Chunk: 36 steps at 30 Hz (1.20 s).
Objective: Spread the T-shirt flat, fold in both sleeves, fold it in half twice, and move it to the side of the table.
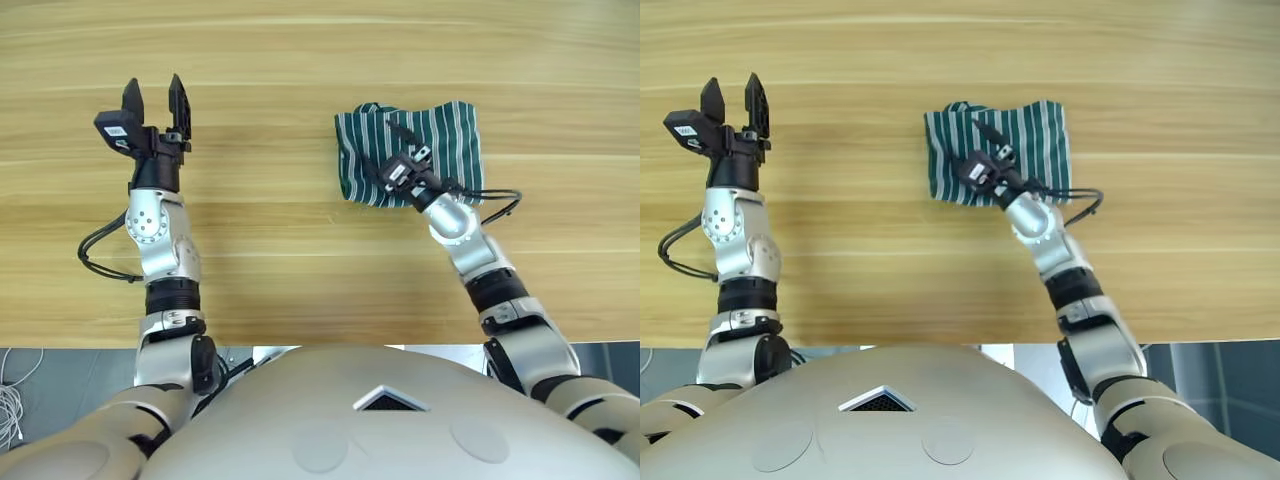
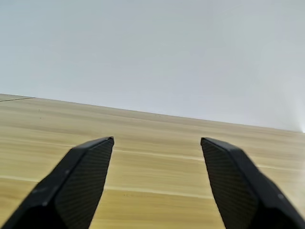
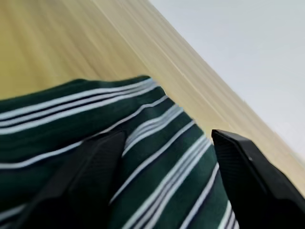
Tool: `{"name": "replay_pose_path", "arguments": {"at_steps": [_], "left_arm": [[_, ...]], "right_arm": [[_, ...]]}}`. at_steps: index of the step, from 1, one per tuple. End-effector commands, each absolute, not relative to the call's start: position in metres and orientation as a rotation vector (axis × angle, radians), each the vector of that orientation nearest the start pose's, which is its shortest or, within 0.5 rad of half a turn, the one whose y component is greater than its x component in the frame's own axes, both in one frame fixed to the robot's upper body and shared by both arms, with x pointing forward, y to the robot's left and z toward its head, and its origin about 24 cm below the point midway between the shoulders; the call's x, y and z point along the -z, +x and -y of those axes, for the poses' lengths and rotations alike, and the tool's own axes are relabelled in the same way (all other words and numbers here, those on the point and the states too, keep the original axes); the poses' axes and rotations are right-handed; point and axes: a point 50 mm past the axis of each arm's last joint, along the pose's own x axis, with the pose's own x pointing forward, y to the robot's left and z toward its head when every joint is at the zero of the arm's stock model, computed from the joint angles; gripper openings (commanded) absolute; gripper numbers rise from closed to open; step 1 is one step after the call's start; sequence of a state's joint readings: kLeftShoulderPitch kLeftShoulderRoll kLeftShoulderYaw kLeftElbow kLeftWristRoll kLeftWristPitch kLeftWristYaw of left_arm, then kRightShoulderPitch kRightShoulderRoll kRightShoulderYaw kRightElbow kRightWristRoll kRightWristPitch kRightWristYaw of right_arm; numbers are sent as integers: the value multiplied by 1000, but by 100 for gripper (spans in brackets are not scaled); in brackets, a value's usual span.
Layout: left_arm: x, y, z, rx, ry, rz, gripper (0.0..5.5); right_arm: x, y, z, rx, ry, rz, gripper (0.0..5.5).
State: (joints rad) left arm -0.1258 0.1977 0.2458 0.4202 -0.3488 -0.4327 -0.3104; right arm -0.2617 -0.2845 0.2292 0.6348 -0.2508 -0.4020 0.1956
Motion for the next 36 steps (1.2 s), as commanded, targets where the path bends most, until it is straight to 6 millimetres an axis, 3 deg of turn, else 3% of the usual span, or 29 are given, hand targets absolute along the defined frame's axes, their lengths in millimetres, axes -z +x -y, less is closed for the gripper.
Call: {"name": "replay_pose_path", "arguments": {"at_steps": [1,7,10,12,14,17,19,21,24,27,29,32,33,36], "left_arm": [[-32,256,-246,-71,-122,223,341],[-35,259,-241,-70,-106,244,341],[-31,258,-246,-105,-107,241,341],[-30,256,-249,-121,-101,245,341],[-28,250,-253,-149,-93,251,341],[-26,239,-261,-194,-82,263,341],[-23,230,-268,-231,-75,262,341],[-20,222,-274,-267,-72,261,341],[-19,213,-280,-304,-67,263,341],[-17,207,-280,-309,-47,264,341],[-16,204,-281,-318,-34,266,341],[-17,198,-285,-346,-8,275,341],[-18,197,-286,-353,1,278,341],[-18,201,-284,-353,4,275,341]], "right_arm": [[32,275,199,-378,-397,-379,334],[21,281,282,-40,-476,-565,334],[0,277,349,329,-385,-624,334],[-5,258,383,572,-285,-677,334],[-5,241,402,744,-196,-712,334],[-7,236,408,872,-108,-706,334],[-12,249,401,911,15,-628,334],[-29,273,391,920,172,-442,334],[-72,313,373,789,207,-116,334],[-114,348,332,578,144,187,334],[-129,362,297,445,112,329,334],[-124,373,226,172,-5,400,334],[-120,374,212,121,-29,390,334],[-89,373,158,-83,-185,265,334]]}}
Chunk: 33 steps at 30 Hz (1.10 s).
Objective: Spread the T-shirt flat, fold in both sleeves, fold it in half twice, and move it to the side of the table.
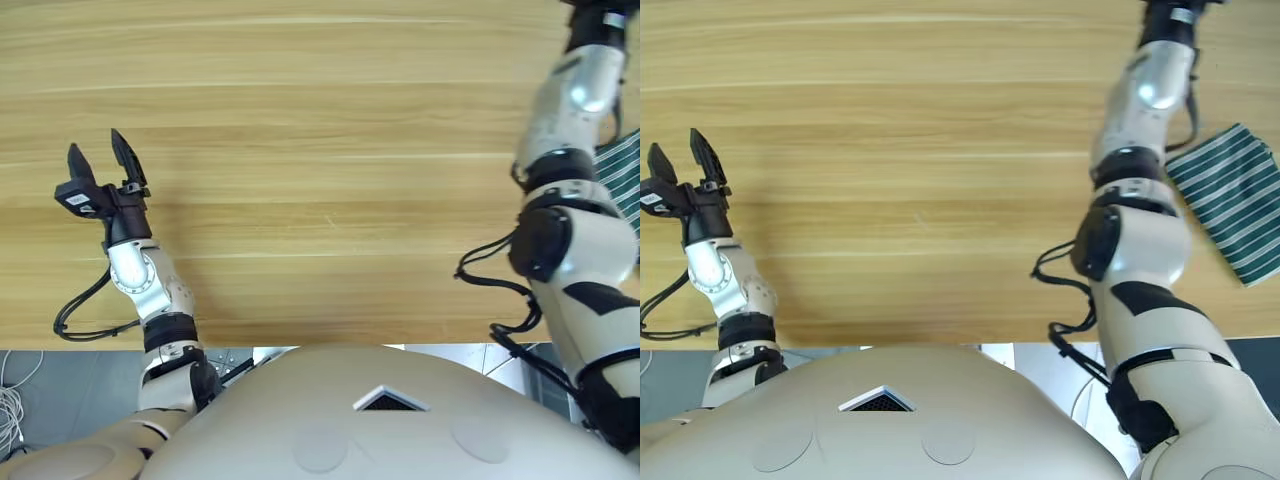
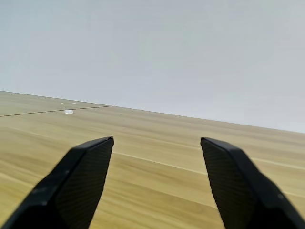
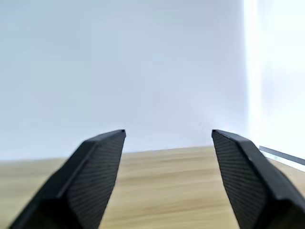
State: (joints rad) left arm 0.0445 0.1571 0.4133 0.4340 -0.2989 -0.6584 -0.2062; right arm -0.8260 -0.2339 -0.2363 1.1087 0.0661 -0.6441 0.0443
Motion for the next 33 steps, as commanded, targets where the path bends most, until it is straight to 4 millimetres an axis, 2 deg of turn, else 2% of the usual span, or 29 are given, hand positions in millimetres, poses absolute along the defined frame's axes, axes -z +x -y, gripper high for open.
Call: {"name": "replay_pose_path", "arguments": {"at_steps": [1,3,5,6,8,10,13,15,17,22,24,29,33], "left_arm": [[-19,206,-280,-333,21,269,341],[-22,225,-269,-297,65,258,341],[-29,250,-255,-294,122,256,341],[-31,270,-244,-303,124,236,341],[-32,306,-213,-276,110,186,341],[-24,318,-186,-233,64,135,341],[10,301,-147,-57,133,37,341],[16,290,-124,40,185,68,341],[12,282,-113,82,224,147,341],[-2,269,-125,4,157,252,341],[-6,267,-126,-16,136,262,341],[-10,265,-121,-26,100,253,345],[-10,265,-122,-41,91,241,345]], "right_arm": [[-79,371,138,-166,-244,231,334],[-67,365,97,-291,-349,212,334],[-63,362,70,-320,-384,193,334],[-62,364,66,-298,-349,156,334],[-56,367,78,-188,-248,71,334],[-43,361,94,-91,-144,35,334],[-21,338,109,-98,-152,82,334],[-11,328,120,-55,-124,75,334],[-9,321,126,-28,-132,104,334],[-5,305,159,67,-205,132,334],[-5,301,166,74,-224,131,334],[-4,292,174,61,-266,126,245],[-4,288,175,67,-292,127,245]]}}
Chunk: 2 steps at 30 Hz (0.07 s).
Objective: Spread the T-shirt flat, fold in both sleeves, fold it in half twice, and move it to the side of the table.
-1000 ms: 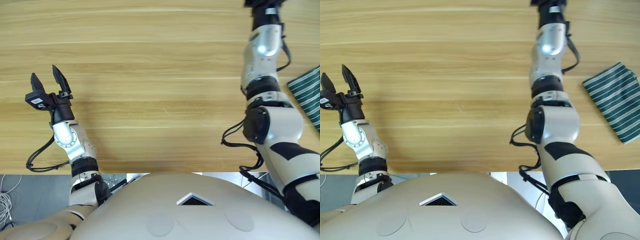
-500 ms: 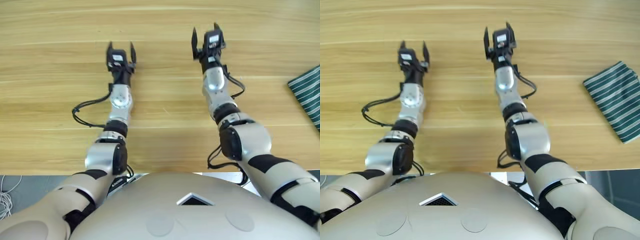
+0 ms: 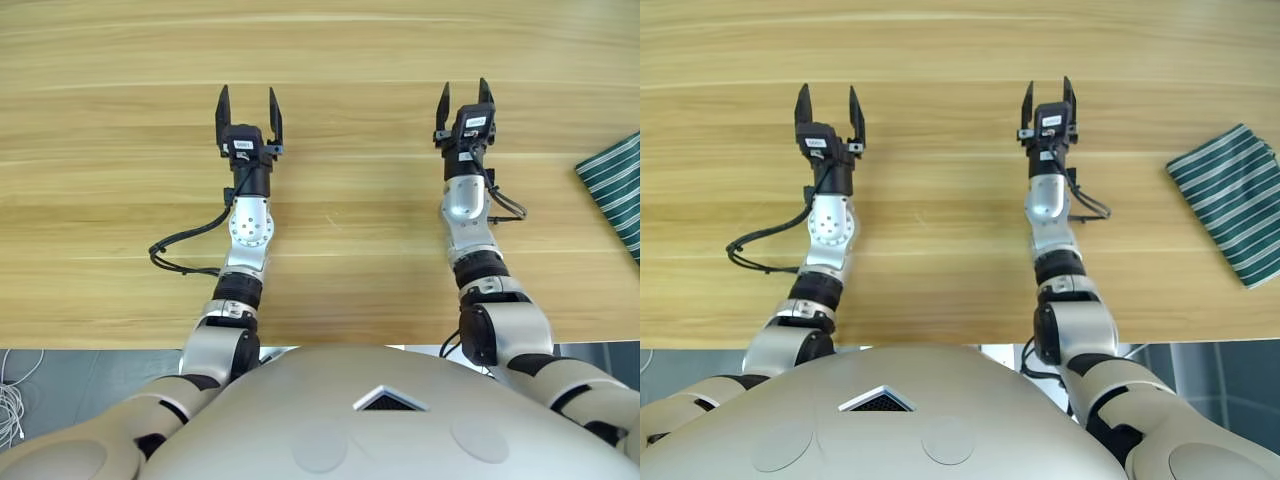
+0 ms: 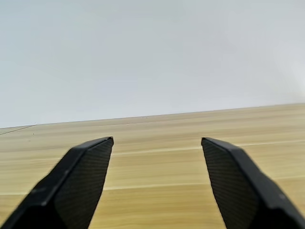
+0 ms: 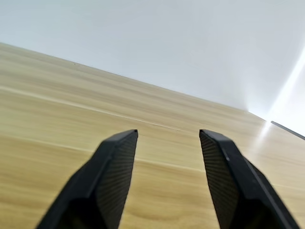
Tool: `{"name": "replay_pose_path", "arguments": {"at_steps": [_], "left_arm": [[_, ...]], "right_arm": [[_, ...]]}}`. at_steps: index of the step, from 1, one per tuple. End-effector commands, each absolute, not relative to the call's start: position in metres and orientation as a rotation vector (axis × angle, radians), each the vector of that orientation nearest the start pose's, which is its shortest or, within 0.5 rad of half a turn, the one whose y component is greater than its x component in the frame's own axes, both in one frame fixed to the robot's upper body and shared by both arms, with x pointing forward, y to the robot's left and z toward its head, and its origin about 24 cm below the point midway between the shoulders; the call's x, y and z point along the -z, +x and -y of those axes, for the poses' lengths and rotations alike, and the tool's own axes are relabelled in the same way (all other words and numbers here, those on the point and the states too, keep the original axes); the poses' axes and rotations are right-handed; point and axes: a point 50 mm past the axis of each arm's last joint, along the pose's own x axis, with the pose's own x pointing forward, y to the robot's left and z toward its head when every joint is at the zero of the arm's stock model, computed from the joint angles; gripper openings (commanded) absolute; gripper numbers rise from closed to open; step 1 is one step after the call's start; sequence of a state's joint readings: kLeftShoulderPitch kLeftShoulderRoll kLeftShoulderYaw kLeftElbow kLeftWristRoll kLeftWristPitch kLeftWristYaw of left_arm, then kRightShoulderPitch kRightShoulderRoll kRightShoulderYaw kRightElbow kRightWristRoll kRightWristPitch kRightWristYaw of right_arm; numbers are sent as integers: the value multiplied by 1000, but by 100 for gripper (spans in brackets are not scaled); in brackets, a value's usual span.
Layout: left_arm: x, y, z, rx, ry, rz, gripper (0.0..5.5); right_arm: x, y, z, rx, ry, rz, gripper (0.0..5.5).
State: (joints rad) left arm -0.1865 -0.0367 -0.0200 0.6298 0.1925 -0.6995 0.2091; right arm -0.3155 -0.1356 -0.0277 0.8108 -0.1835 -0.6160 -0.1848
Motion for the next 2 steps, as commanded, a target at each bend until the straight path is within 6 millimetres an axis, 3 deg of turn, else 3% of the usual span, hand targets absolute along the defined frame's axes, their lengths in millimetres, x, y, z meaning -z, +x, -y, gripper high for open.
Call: {"name": "replay_pose_path", "arguments": {"at_steps": [1,2], "left_arm": [[-10,265,-122,-42,93,235,345],[-9,266,-122,-44,94,230,345]], "right_arm": [[-4,288,176,69,-292,125,245],[-4,288,176,71,-295,125,245]]}}
